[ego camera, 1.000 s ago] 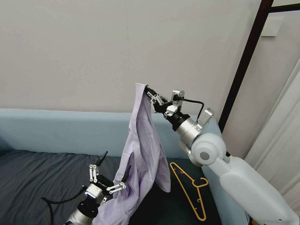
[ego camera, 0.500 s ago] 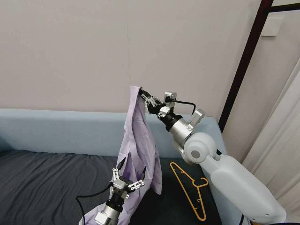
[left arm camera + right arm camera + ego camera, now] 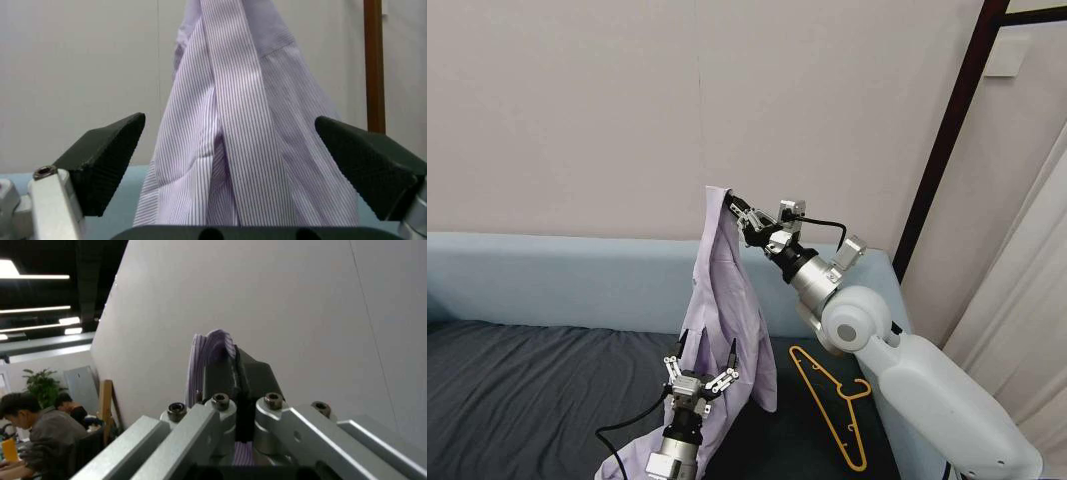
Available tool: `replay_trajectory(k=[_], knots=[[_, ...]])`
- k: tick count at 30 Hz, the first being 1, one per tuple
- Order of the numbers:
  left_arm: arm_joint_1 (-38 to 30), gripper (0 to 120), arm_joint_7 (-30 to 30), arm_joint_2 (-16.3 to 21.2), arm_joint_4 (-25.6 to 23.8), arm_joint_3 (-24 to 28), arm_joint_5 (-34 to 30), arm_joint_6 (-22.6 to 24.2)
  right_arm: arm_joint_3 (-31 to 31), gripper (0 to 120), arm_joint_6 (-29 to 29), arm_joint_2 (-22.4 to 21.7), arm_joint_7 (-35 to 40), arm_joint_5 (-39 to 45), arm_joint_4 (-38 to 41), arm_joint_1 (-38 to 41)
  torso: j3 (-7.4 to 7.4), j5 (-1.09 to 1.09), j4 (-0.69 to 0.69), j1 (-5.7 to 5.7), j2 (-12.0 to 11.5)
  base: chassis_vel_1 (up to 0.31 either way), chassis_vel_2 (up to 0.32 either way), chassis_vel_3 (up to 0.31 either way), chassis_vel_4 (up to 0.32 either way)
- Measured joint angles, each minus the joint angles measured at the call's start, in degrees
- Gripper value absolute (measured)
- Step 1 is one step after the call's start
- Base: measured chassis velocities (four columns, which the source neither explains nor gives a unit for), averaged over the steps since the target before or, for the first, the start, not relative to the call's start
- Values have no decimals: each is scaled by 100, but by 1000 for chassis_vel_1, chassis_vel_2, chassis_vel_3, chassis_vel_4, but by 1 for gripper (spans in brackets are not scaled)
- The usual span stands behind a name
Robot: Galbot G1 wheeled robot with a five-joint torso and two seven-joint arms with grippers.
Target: Pick up the clothes from the sofa and hang them on the clothes hanger.
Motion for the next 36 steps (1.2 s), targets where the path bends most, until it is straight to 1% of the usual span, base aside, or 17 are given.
replay_trajectory(k=[3, 6, 13, 18, 20, 26, 29, 36], knots=[[130, 100, 162, 89, -40, -29, 57, -118, 33, 0, 9, 17, -1, -6, -3, -5, 0, 0, 1, 0, 0, 0, 0, 0, 0], [138, 100, 360, 141, 98, -1, 53, -249, 51, 0, 12, 40, -1, -26, 0, -44, 0, -1, 0, 0, 0, 0, 0, 0, 0], [70, 100, 657, 66, 230, 191, -82, -311, 97, 0, 13, 86, 4, -55, 11, -105, 0, -1, -1, 0, 0, 0, 0, 0, 0], [72, 100, 1064, 209, 204, 260, -305, -293, 134, 0, 13, 105, 19, -71, 5, -137, 0, 0, 0, 0, 0, 0, 0, 0, 0], [-2, 100, 1240, 269, 284, 260, -431, -300, 142, 0, 13, 106, 20, -72, 5, -138, 0, 0, 0, 0, 0, 0, 0, 0, 0], [-218, 100, 1194, 247, 650, 252, -612, -240, 154, 0, 13, 148, 24, -74, 11, -153, 0, -1, -1, 0, 0, 0, 0, 0, 0], [-386, 100, 1096, 344, 1001, 72, -823, -189, 164, 0, 13, 138, 34, -77, 57, -168, 0, -1, 0, 0, 0, 0, 0, 0, 0], [-553, 100, 1040, 438, 1122, -112, -1023, -182, 161, 0, 13, 137, 49, -76, 95, -165, 0, -1, -1, 0, 0, 0, 0, 0, 0]])
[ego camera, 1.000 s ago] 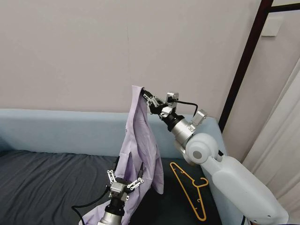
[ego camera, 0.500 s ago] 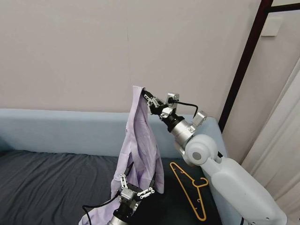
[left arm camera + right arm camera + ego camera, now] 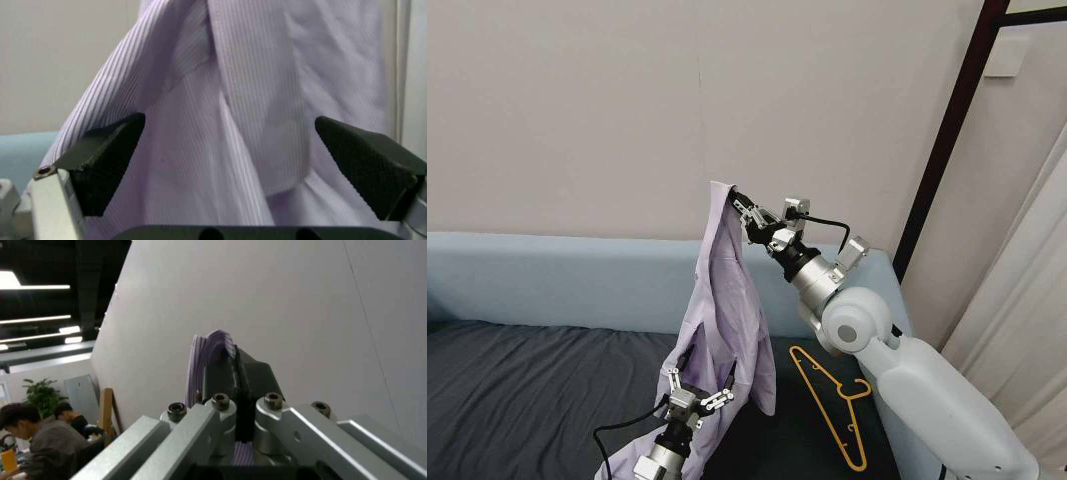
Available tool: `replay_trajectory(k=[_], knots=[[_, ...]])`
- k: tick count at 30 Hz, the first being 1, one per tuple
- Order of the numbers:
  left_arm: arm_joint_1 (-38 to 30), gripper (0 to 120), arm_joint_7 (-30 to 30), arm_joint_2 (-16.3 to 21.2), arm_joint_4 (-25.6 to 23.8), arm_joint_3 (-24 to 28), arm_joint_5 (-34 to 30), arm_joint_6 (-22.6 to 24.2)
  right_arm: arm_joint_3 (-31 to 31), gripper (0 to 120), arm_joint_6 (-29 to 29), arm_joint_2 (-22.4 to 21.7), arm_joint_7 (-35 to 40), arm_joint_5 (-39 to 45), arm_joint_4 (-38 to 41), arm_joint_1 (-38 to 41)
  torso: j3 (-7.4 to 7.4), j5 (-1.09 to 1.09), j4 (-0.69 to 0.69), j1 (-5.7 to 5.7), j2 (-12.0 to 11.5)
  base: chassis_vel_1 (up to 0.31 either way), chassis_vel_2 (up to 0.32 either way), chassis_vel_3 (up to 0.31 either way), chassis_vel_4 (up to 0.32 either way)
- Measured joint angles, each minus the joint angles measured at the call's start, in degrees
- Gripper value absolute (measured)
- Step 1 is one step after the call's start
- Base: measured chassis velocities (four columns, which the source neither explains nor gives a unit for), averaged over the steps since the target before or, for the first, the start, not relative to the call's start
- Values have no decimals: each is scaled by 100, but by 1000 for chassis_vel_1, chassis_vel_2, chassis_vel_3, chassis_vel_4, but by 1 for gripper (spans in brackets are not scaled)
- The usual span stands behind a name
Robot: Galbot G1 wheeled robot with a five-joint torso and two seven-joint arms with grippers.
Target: Pick up the clothes from the sofa and hang them on the clothes hanger.
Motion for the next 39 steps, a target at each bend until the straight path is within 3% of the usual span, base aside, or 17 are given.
replay_trajectory(k=[11, 20, 39], knots=[[-262, 100, -31, 241, 24, -206, -255, 8, -5, 0, 0, -42, 15, 0, 86, -52, 0, 0, 0, 0, 0, 0, 0, 0, 0], [-216, 100, -155, 104, -66, -257, -129, 52, -4, 0, 0, -44, 21, -4, 160, -82, 0, 0, 0, 0, 0, 0, 0, 0, 0], [-47, 100, -297, 422, -8, -864, -103, -128, 11, 0, -10, -22, 30, -6, 217, -80, 0, 0, 0, 0, 0, 0, 0, 0, 0]])
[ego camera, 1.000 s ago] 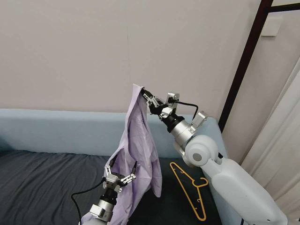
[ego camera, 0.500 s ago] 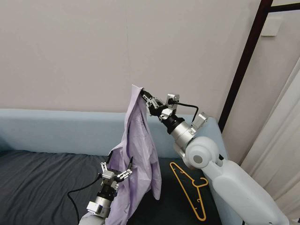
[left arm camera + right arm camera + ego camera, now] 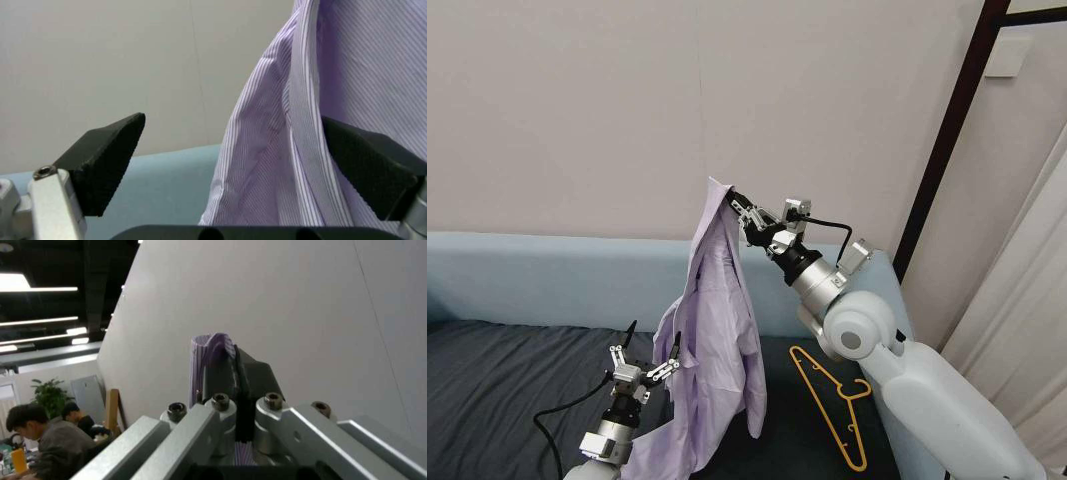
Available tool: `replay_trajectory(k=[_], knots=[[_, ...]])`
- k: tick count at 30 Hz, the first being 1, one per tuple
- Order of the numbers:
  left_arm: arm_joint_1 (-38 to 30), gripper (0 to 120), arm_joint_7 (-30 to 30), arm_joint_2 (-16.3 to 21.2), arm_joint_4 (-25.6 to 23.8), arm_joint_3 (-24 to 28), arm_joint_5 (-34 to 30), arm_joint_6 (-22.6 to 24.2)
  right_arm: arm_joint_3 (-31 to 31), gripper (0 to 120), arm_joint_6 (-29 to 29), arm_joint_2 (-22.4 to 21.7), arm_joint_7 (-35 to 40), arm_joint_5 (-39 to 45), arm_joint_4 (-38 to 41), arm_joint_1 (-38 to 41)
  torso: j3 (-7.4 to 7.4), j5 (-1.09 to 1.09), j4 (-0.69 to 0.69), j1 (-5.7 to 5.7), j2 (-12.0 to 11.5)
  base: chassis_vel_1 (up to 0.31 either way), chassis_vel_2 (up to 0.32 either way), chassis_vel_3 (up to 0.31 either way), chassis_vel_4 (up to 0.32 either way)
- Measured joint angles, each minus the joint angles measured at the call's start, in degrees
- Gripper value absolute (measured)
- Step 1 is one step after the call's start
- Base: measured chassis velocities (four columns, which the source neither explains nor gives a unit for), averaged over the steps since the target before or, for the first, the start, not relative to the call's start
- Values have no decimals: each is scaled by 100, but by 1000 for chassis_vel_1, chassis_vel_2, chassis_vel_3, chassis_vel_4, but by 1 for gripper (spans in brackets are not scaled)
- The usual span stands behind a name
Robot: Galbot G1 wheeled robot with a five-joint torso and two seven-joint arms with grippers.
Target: Pick up the clothes from the sofa and hang them on the clothes hanger.
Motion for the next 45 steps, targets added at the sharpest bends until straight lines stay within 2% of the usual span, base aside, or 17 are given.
replay_trajectory(k=[6, 9, 10, 14, 15, 19, 21, 25, 26, 30, 31, 33, 37, 40, 41, 45], knots=[[-48, 98, -33, -92, 40, 82, -3, -22, -23, 0, -1, 43, 2, -19, -27, 0, 0, 0, 0, 0, 0, 0, 0, 0, 0], [-34, 84, -27, -167, 77, 152, 39, -78, -31, 0, -2, 48, 2, -19, -31, 0, 0, 0, 0, 0, 0, 0, 0, 0, 0], [-34, 84, -27, -167, 77, 152, 39, -78, -31, 0, -2, 48, 2, -19, -31, 0, 0, 0, 0, 0, 0, 0, 0, 0, 0], [-18, 68, -25, -197, 97, 175, 82, -99, -32, 0, -3, 32, 3, -19, -31, 3, 0, 0, 0, 0, 0, 0, 0, 0, 0], [-18, 68, -25, -197, 97, 175, 82, -99, -32, 0, -3, 32, 3, -19, -31, 3, 0, 0, 0, 0, 0, 0, 0, 0, 0], [22, 49, -22, -200, 97, 181, 96, -116, -31, 0, -3, 45, 5, -19, -40, 33, 0, 0, 0, 0, 0, 0, 0, 0, 0], [37, 46, -21, -202, 97, 183, 105, -122, -31, 0, -3, 54, 7, -19, -50, 47, 0, 0, 0, 0, 0, 0, 0, 0, 0], [68, 27, -7, -227, 155, 192, 123, -186, -5, 0, -3, 91, 10, -16, -77, 82, 0, 0, 1, 0, 0, 0, 0, 0, 0], [68, 27, -7, -227, 155, 192, 123, -186, -5, 0, -3, 91, 10, -16, -77, 82, 0, 0, 1, 0, 0, 0, 0, 0, 0], [77, 7, -3, -222, 137, 200, 114, -279, 7, 0, -2, 91, 11, -17, -99, 83, 0, 0, 0, 0, 0, 0, 0, 0, 0], [77, 7, -3, -222, 137, 200, 114, -279, 7, 0, -2, 91, 11, -17, -99, 83, 0, 0, 0, 0, 0, 0, 0, 0, 0], [112, 0, 1, -187, 68, 193, 103, -329, 19, 0, 0, 86, 11, -21, -105, 78, 0, 0, 0, 0, 0, 0, 0, 0, 0], [167, 0, 9, -92, -126, 125, 60, -419, 35, 0, 2, 49, 10, -31, -115, 86, 0, -1, 0, 0, 0, 0, 0, 0, 0], [212, 0, 50, 225, -686, -38, -275, -416, 30, 0, 3, -47, 16, -227, -190, 143, 0, -3, 0, 0, 0, 0, 0, 0, 0], [212, 0, 50, 225, -686, -38, -275, -416, 30, 0, 3, -47, 16, -227, -190, 143, 0, -3, 0, 0, 0, 0, 0, 0, 0], [142, 0, 144, 1434, -1572, -582, -1250, -158, 54, 0, -199, -162, 308, -982, -382, 321, 0, 0, 1, 0, 0, 0, 0, 0, 0]])
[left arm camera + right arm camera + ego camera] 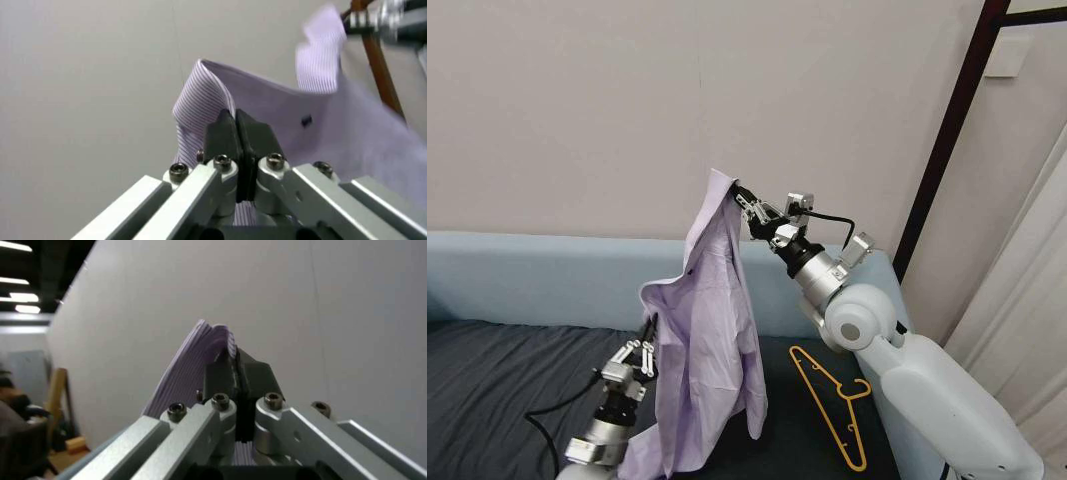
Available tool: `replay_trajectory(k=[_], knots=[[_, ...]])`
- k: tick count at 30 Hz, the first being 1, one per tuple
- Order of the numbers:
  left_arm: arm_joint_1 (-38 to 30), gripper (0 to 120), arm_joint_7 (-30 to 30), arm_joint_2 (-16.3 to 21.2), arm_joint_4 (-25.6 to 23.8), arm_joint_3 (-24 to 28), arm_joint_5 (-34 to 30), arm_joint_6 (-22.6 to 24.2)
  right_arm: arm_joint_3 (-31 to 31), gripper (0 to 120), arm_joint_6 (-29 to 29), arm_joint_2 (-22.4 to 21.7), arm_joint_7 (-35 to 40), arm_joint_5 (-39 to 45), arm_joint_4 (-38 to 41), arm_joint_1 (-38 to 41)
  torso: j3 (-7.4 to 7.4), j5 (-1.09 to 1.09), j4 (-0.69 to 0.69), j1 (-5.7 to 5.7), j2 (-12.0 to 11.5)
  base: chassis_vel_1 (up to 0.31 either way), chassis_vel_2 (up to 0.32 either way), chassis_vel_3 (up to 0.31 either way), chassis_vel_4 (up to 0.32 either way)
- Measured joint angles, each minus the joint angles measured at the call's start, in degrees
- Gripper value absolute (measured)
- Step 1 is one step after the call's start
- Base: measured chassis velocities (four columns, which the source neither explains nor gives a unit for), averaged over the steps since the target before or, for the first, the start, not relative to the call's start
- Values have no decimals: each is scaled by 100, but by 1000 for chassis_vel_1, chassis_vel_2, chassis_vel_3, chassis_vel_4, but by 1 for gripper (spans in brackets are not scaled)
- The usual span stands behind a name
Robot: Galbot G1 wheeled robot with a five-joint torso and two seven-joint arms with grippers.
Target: Pick up the clothes from the sofa and hang them on the clothes hanger.
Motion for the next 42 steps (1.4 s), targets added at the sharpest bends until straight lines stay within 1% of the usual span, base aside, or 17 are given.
replay_trajectory(k=[1, 2, 3, 6, 7, 9, 12, 19, 23, 24, 28, 29, 32, 33, 34, 36, 42], knots=[[-83, 0, 30, 387, -172, -184, -356, 126, 48, 0, -77, -10, 75, -183, -45, 54, 0, 1, 0, 0, 0, 0, 0, 0, 0], [-83, 0, 30, 387, -172, -184, -356, 126, 48, 0, -77, -10, 75, -183, -45, 54, 0, 1, 0, 0, 0, 0, 0, 0, 0], [-152, 0, 75, 641, -250, -297, -590, 212, 77, 0, -123, -14, 108, -308, -74, 84, -1, 1, 0, 0, 0, 0, 0, 0, 0], [-494, 0, 282, 1589, -387, -605, -1451, 516, 183, 0, -264, -54, 112, -777, -103, 129, 0, -2, -1, 0, 0, 0, 0, 0, 0], [-494, 0, 282, 1589, -387, -605, -1451, 516, 183, 0, -264, -54, 112, -777, -103, 129, 0, -2, -1, 0, 0, 0, 0, 0, 0], [-708, 0, 387, 2095, -369, -691, -1795, 638, 274, 0, -344, -83, 110, -844, 37, 129, 0, 4, -2, 0, 0, 0, 0, 0, 0], [-864, 0, 479, 2596, -334, -797, -2034, 746, 490, 0, -290, -159, -36, -612, 336, 105, 0, -1, -1, 0, 0, 0, 0, 0, 0], [-666, 0, 653, 2775, -346, -875, -2105, 936, 752, 0, -87, -478, -295, -370, 776, -89, -1, 0, -2, 0, 0, 0, 0, 0, 0], [-477, 0, 1579, 2753, -119, -552, -2112, 1165, 763, 0, -288, -782, -70, -674, 1017, -336, 0, -1, -2, 0, 0, 0, 0, 0, 0], [-477, 0, 1579, 2753, -119, -552, -2112, 1165, 763, 0, -288, -782, -70, -674, 1017, -336, 0, -1, -2, 0, 0, 0, 0, 0, 0], [-528, 0, 2855, 2869, 187, -428, -2165, 1281, 626, 0, -491, -868, 317, -819, 1037, -439, 0, 0, -2, 0, 0, 0, 0, 0, 0], [-528, 0, 2855, 2869, 187, -428, -2165, 1281, 626, 0, -491, -868, 317, -819, 1037, -439, 0, 0, -2, 0, 0, 0, 0, 0, 0], [-650, 0, 3909, 2936, 535, -462, -1873, 1283, 501, 0, -568, -794, 391, -1054, 937, -538, 0, 0, -1, 0, 0, 0, 0, 0, 0], [-650, 0, 3909, 2936, 535, -462, -1873, 1283, 501, 0, -568, -794, 391, -1054, 937, -538, 0, 0, -1, 0, 0, 0, 0, 0, 0], [-711, 0, 4339, 2953, 700, -513, -1777, 1283, 471, 0, -599, -752, 428, -1167, 878, -542, 0, 0, -1, 0, 0, 0, 0, 0, 0], [-761, 0, 4725, 2971, 850, -581, -1764, 1285, 452, 0, -628, -689, 470, -1283, 805, -530, 0, 0, -1, 0, 0, 0, 0, 0, 0], [-1146, 0, 5658, 3122, 1170, -788, -2337, 1500, 468, 0, -647, -484, 492, -1422, 592, -292, 0, 0, 0, 0, 0, 0, 0, 0, 0]])
